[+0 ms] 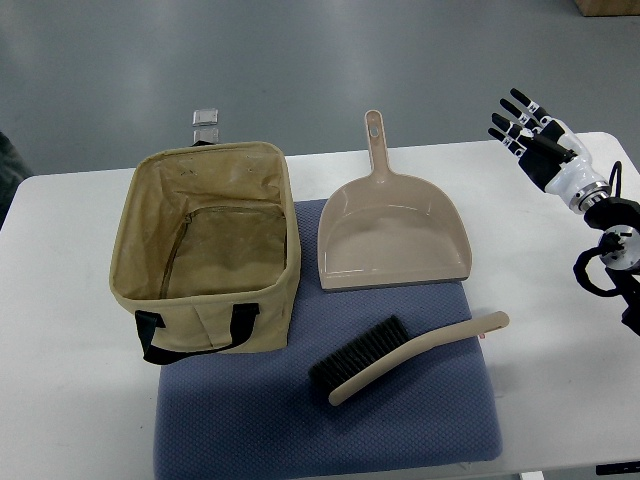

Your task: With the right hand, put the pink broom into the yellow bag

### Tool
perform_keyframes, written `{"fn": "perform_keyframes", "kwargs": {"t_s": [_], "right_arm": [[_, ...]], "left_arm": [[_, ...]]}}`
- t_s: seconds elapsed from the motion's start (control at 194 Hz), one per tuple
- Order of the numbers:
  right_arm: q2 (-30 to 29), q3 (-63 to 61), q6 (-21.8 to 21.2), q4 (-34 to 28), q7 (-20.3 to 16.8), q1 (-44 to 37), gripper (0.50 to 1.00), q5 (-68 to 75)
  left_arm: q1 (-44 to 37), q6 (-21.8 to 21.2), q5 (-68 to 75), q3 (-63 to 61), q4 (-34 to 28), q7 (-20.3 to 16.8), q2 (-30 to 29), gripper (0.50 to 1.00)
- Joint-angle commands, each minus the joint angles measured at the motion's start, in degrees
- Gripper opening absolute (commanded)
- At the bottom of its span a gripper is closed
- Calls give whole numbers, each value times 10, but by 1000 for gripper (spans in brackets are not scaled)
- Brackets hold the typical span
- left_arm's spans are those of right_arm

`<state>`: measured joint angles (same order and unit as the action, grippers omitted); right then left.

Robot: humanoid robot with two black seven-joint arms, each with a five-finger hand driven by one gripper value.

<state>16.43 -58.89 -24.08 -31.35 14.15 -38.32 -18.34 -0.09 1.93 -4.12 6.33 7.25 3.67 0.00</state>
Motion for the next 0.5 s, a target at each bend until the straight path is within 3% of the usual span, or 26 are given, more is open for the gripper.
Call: {"fn": "perform_keyframes", "kwargs": {"t_s": [0.0, 0.494], "right_arm": [[-1, -1, 0, 0, 0, 0, 930, 1], [-1, -1, -1, 0, 0, 1, 930, 1]], "left_arm": [[0, 0, -1, 3, -1, 0, 0, 1000], [0, 0, -2, 2, -7, 0, 0, 1000]]}}
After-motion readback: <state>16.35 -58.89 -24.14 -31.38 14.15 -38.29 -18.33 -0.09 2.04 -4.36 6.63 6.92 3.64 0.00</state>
